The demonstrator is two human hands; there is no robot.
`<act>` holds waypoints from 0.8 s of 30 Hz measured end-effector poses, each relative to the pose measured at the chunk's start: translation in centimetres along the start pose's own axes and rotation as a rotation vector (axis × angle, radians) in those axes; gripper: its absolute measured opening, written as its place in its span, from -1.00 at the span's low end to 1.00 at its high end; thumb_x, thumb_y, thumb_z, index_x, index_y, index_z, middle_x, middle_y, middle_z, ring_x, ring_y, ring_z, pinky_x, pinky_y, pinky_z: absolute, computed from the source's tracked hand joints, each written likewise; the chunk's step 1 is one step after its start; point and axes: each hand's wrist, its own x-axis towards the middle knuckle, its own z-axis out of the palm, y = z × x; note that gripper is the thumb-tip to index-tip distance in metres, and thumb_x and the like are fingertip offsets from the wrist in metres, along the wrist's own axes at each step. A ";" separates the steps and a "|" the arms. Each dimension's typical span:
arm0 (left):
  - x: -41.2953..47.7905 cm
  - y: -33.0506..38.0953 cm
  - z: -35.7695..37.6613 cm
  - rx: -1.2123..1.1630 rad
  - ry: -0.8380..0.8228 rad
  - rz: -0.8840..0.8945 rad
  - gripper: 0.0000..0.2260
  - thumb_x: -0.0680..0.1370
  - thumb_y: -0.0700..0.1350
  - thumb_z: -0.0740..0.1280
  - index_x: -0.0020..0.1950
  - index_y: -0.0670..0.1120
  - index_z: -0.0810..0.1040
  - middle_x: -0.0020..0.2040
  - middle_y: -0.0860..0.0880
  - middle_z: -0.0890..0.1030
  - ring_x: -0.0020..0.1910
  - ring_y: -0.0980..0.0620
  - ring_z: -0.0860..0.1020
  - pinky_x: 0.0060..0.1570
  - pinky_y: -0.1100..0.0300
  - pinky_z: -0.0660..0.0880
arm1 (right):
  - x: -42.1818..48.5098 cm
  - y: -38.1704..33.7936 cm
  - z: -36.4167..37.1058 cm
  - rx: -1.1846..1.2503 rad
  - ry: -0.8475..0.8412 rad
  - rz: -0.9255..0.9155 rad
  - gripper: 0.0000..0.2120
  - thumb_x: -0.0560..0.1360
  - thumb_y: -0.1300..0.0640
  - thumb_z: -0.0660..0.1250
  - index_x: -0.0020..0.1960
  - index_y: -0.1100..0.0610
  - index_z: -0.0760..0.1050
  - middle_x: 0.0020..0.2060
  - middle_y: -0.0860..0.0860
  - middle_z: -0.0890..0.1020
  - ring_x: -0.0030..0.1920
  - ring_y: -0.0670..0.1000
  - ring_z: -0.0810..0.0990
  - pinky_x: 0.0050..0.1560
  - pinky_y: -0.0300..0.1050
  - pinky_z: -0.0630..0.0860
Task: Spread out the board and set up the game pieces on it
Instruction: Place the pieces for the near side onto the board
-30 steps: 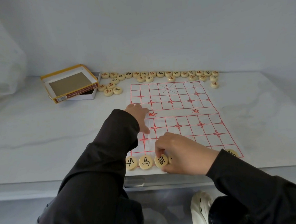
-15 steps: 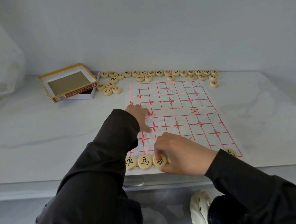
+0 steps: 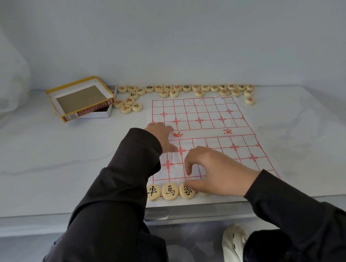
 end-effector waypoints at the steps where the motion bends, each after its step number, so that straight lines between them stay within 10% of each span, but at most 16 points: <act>1: 0.0 -0.1 -0.1 -0.010 0.006 -0.004 -0.40 0.53 0.12 0.28 0.49 -0.02 0.16 0.48 -0.09 0.23 0.44 -0.09 0.21 0.38 0.04 0.20 | 0.1 0.1 -0.2 0.003 0.031 0.006 -0.83 0.47 -0.07 0.34 -0.06 0.01 0.47 0.03 -0.10 0.52 0.07 -0.11 0.45 0.17 -0.21 0.39; 24: 1.4 -2.4 -2.3 -0.340 0.443 -0.096 -0.42 0.57 0.01 0.25 0.52 0.01 0.07 0.55 -0.06 -0.04 0.51 -0.10 0.01 0.41 -0.02 0.17 | 12.5 5.4 -6.7 -0.086 0.247 0.215 -0.78 0.54 0.19 0.23 0.15 0.12 0.53 0.13 0.01 0.56 0.12 -0.03 0.49 0.07 -0.19 0.38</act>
